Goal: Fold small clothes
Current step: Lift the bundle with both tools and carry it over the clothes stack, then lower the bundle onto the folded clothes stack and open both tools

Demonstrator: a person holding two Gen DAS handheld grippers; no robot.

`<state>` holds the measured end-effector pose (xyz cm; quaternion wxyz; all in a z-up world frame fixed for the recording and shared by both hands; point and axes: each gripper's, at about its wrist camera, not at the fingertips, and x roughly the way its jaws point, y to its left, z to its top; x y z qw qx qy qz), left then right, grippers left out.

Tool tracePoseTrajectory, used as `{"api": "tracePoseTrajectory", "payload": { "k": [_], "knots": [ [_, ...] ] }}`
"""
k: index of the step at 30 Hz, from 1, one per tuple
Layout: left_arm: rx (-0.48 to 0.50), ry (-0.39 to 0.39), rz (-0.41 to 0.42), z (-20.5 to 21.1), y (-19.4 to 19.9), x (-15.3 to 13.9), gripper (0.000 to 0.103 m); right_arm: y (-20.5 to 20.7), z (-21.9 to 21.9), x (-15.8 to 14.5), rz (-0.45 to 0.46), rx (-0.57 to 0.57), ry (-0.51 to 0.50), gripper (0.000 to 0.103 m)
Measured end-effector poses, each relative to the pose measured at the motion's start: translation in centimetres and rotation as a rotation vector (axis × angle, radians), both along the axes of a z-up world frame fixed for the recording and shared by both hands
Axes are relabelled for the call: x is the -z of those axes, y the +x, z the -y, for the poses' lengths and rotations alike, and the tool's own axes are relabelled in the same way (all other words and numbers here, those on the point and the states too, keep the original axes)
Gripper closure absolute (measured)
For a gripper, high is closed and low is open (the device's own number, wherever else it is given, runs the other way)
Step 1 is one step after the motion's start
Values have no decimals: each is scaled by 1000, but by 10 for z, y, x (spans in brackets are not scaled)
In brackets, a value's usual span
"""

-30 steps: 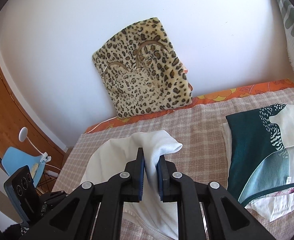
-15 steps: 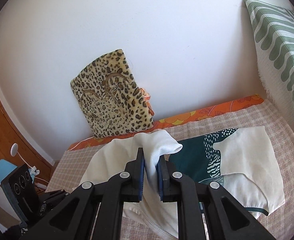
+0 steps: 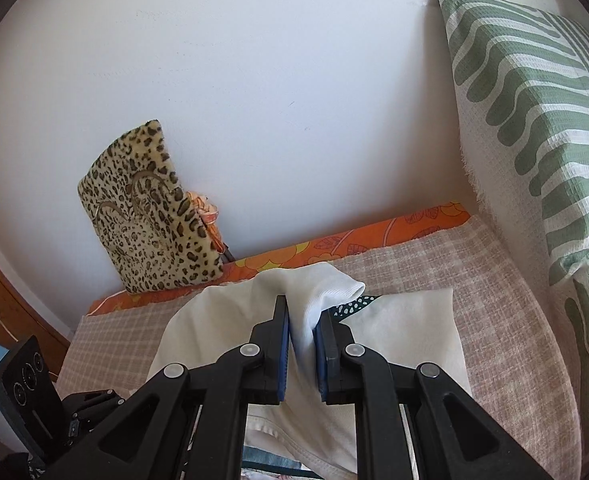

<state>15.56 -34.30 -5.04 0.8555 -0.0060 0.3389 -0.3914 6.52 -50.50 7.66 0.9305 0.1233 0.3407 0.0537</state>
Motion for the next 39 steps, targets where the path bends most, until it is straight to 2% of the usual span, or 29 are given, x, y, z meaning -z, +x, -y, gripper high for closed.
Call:
{"api": "tracePoseTrajectory", "payload": {
  "k": [7,12,14,17,20,22,25,28,31,34,39],
  "knots": [
    [28,66,-72,12,14,41,96,36,28,50,-96,20,-16,94],
    [50,118,-75,6,13,56,96,51,40,85,-165,51,-41,93],
    [55,128,-79,2,11,56,96,54,48,92,-197,90,-50,88],
    [57,152,-66,-3,6,52,93,54,52,92,-212,150,-134,80],
    [39,153,-45,-14,-1,41,92,45,52,77,-157,179,-180,80],
    [28,144,-34,-16,-1,31,88,37,47,63,-97,171,-188,79],
    [-1,116,3,-15,2,14,71,31,37,49,-41,123,-192,78],
    [-37,102,10,-2,18,3,71,36,30,49,-36,96,-167,78],
    [-64,102,9,17,33,5,71,41,26,57,-46,75,-129,78],
    [-67,135,9,37,38,17,71,46,23,71,-77,63,-116,77],
    [-57,204,34,59,38,38,71,52,13,91,-126,41,-168,76]
  ]
}}
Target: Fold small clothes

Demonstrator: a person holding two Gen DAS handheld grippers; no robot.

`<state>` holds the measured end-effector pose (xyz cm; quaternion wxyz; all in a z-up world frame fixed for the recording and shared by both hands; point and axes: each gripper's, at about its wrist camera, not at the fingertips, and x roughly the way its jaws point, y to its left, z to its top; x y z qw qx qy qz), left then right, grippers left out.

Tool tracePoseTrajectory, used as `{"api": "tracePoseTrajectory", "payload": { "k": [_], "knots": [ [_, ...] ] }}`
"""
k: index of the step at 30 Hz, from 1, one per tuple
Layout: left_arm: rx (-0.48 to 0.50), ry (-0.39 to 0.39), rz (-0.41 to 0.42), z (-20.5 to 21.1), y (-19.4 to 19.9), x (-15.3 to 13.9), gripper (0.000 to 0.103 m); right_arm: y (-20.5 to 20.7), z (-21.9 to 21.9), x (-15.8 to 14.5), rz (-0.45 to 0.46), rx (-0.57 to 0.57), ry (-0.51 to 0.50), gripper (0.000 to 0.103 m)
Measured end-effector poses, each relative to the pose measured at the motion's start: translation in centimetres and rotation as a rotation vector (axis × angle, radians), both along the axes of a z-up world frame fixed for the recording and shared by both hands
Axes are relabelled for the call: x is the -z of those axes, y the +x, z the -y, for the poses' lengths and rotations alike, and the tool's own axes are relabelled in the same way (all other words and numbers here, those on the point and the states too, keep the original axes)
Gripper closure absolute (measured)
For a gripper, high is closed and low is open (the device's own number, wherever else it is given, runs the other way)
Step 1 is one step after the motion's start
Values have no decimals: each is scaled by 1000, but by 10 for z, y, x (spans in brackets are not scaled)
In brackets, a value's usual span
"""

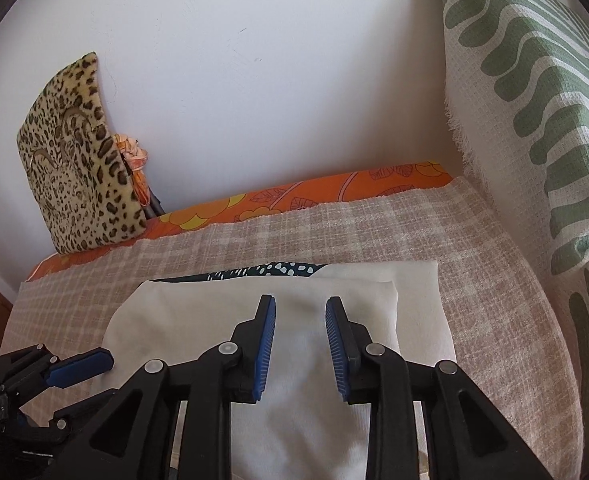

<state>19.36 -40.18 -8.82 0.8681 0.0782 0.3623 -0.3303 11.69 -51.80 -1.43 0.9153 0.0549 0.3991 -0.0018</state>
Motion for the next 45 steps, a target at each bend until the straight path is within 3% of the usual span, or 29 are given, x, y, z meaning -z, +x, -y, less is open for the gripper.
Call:
{"api": "tracePoseTrajectory", "payload": {
  "k": [7,19,26,31,34,38,45],
  "knots": [
    [-1,48,33,1,-2,11,71,0,1,17,-23,-2,-29,76],
    [-30,44,40,-13,-14,5,66,-14,1,8,-35,26,-50,75],
    [-54,19,75,-30,-31,-15,54,-33,-3,-15,-7,42,-40,71],
    [-74,1,114,-45,-49,-31,39,-50,-15,-33,22,45,-46,68],
    [-88,-8,136,-55,-62,-40,33,-62,-25,-43,42,42,-50,60],
    [-114,-27,169,-72,-80,-53,24,-83,-43,-59,86,43,-52,34],
    [-133,-47,206,-105,-113,-68,22,-123,-70,-81,153,85,-31,14]
  ]
}}
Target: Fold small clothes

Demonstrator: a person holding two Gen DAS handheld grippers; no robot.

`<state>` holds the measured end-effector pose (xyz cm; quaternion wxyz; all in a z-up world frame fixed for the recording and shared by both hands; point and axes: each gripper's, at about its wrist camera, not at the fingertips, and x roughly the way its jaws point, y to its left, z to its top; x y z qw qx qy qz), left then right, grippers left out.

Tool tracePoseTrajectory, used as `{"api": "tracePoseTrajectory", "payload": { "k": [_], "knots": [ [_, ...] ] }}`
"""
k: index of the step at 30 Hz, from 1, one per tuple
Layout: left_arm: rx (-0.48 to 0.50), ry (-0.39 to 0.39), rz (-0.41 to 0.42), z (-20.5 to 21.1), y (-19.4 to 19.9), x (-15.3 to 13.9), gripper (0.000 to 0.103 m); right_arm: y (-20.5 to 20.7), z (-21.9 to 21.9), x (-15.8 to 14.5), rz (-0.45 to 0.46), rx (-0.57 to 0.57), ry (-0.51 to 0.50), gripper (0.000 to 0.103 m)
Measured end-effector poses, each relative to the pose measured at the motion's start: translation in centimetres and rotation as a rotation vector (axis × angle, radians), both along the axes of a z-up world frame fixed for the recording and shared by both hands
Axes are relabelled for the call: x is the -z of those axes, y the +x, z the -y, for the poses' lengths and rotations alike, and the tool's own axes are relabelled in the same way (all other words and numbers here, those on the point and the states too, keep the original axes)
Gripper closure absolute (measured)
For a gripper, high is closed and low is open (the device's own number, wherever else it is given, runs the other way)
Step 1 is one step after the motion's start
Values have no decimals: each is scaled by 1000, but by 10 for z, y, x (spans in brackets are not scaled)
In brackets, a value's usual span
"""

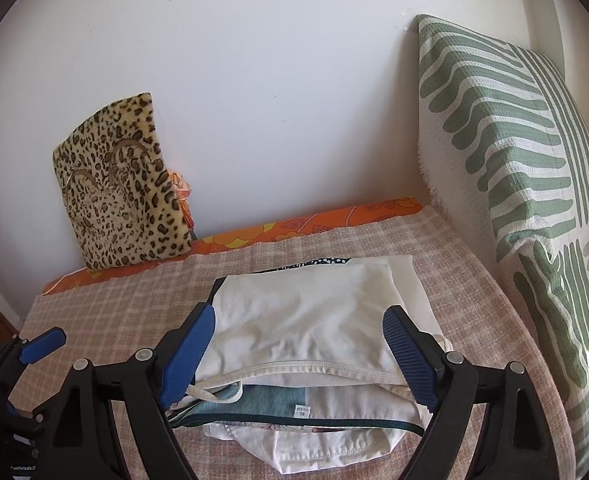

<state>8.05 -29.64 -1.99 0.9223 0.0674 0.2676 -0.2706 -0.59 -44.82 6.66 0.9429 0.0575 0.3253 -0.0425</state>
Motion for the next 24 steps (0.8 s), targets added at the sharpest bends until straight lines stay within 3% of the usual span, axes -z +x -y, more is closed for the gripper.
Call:
{"api": "tracePoseTrajectory", "payload": {
  "k": [11,18,24],
  "knots": [
    [20,-62,0,-48,-45,-11,20,-54,-44,-2,32,49,-39,6],
    [21,-36,49,-64,-75,-10,19,-79,-64,8,53,76,-60,2],
    [10,2,87,-72,-98,-9,9,-94,-74,16,63,100,-70,2]
  ]
}}
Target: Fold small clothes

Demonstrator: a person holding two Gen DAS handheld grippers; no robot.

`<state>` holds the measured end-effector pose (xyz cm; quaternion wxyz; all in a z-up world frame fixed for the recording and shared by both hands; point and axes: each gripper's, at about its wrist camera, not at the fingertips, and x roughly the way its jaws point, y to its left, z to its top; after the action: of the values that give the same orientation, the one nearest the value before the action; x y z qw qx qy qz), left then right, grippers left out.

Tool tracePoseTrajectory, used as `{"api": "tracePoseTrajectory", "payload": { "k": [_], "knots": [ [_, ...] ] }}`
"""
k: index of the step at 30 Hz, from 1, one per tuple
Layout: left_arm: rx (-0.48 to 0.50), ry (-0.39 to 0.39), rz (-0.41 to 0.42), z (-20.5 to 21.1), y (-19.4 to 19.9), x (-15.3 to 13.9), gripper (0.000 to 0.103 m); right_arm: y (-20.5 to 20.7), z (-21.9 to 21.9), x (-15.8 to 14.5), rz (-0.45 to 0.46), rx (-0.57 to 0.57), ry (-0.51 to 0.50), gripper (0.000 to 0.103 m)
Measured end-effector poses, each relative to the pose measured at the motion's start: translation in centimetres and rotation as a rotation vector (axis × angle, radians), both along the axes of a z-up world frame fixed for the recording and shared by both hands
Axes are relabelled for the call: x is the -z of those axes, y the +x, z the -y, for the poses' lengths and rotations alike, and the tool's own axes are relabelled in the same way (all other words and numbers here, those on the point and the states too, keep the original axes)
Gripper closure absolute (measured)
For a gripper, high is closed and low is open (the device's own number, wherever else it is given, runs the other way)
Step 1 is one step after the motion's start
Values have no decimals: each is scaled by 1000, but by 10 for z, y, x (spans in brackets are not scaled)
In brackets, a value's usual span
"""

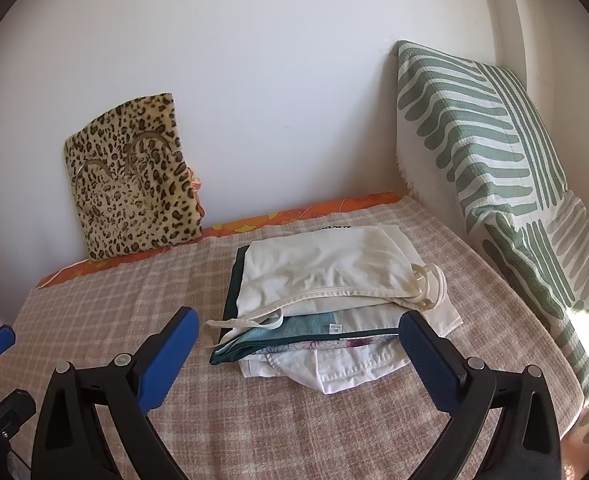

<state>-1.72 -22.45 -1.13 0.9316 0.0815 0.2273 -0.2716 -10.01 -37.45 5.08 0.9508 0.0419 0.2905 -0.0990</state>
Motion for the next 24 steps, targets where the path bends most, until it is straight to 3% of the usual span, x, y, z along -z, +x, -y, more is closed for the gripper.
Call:
{"api": "tracePoseTrajectory", "payload": {
  "k": [3,24],
  "knots": [
    [-23,8,23,-5,-8,0,1,-5,-1,3,8,13,7,1],
    [-64,8,-15,-33,-9,18,1,0,-2,23,6,69,-11,0]
  ]
}}
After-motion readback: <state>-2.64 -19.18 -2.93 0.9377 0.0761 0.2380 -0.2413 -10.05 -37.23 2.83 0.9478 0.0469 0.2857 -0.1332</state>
